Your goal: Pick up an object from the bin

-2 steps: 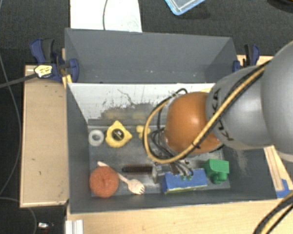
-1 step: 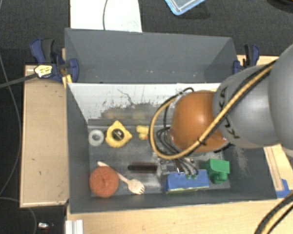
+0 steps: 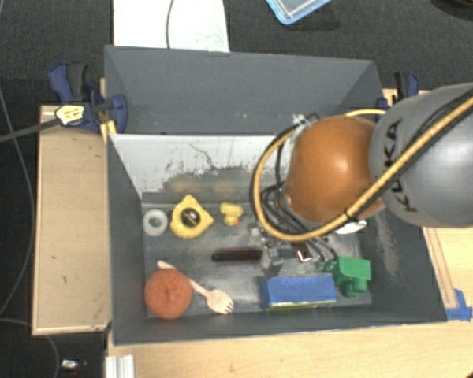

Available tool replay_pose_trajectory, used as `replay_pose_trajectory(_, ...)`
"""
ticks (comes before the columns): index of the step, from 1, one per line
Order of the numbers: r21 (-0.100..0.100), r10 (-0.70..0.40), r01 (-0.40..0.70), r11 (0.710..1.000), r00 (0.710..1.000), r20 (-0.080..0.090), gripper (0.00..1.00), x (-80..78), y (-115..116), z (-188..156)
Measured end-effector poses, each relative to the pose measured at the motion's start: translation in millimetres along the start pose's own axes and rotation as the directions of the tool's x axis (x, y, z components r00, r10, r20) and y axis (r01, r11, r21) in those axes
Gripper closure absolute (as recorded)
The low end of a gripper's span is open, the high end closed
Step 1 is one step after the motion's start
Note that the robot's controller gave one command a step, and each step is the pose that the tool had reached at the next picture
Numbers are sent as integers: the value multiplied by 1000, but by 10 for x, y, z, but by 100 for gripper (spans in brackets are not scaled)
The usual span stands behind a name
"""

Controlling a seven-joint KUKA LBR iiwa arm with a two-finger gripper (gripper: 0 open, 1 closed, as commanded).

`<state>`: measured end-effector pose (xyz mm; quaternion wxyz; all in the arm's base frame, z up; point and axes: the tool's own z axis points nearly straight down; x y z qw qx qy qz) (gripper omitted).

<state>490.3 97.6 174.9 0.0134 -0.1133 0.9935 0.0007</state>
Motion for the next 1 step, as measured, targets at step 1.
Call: replay_pose_trajectory(1, 0, 15, -15, 1000, 1000, -14, 100, -79, -112, -553)
